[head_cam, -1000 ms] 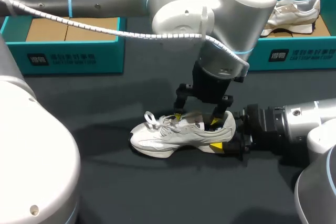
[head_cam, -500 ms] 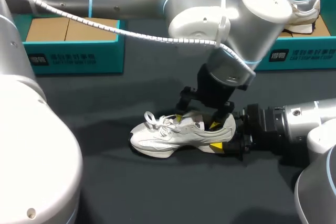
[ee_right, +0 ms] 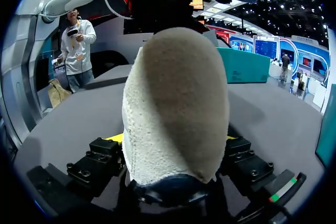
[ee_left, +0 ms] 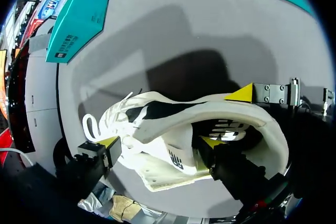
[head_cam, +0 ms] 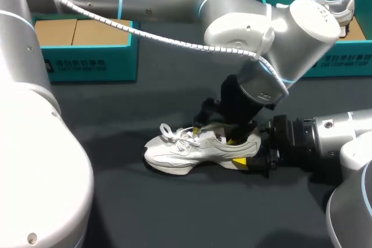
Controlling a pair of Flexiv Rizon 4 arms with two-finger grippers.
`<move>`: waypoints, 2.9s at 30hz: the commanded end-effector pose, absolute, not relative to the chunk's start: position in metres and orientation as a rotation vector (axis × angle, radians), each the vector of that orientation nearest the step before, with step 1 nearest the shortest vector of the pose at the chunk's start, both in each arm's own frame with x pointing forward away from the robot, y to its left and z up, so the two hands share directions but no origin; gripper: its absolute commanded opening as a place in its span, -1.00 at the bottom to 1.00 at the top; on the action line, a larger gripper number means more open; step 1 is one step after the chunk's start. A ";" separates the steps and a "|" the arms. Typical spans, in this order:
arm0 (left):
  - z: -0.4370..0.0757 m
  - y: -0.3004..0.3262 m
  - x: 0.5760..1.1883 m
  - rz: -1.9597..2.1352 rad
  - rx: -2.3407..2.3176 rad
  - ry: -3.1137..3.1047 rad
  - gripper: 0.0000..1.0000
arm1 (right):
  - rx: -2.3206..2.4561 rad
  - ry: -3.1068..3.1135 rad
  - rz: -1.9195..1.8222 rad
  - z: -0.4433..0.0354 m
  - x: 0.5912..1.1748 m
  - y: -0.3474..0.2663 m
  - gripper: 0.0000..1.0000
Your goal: Take the shoe out of the shoebox, open the shoe tongue, remove and reinsert the insole, then place the shoe into the shoebox
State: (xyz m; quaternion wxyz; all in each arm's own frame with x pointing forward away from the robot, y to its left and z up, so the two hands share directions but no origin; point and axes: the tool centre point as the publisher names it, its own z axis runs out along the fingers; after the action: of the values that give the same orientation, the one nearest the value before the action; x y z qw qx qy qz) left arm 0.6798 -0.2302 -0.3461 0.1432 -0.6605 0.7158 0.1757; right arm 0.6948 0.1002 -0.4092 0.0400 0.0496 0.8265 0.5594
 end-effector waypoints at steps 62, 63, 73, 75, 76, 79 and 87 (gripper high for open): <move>-0.291 -0.134 0.686 0.141 -2.405 2.086 -1.00 | 0.154 2.535 1.708 -0.409 0.695 0.101 -1.00; -0.293 -0.131 0.686 0.136 -2.407 2.092 -1.00 | 0.154 2.535 1.708 -0.409 0.695 0.101 -1.00; -0.320 -0.119 0.686 0.151 -2.400 2.106 -0.75 | 0.154 2.535 1.708 -0.409 0.695 0.101 -1.00; -0.325 -0.117 0.686 0.162 -2.401 2.109 -0.89 | 0.154 2.535 1.708 -0.409 0.695 0.101 -1.00; -0.327 -0.116 0.686 0.163 -2.399 2.109 -0.91 | 0.154 2.535 1.708 -0.409 0.695 0.101 -1.00; -0.335 -0.113 0.685 0.167 -2.391 2.100 -1.00 | 0.154 2.535 1.708 -0.409 0.695 0.101 -1.00; -0.348 -0.102 0.686 0.190 -2.382 2.098 -0.72 | 0.154 2.535 1.708 -0.409 0.695 0.101 -1.00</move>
State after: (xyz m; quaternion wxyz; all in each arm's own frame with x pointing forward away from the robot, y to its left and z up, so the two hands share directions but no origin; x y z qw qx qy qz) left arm 0.6863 -0.1069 -0.3420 -0.0094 -0.7483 0.6596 0.0699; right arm 0.6952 0.1010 -0.4082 0.0397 0.0496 0.8265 0.5593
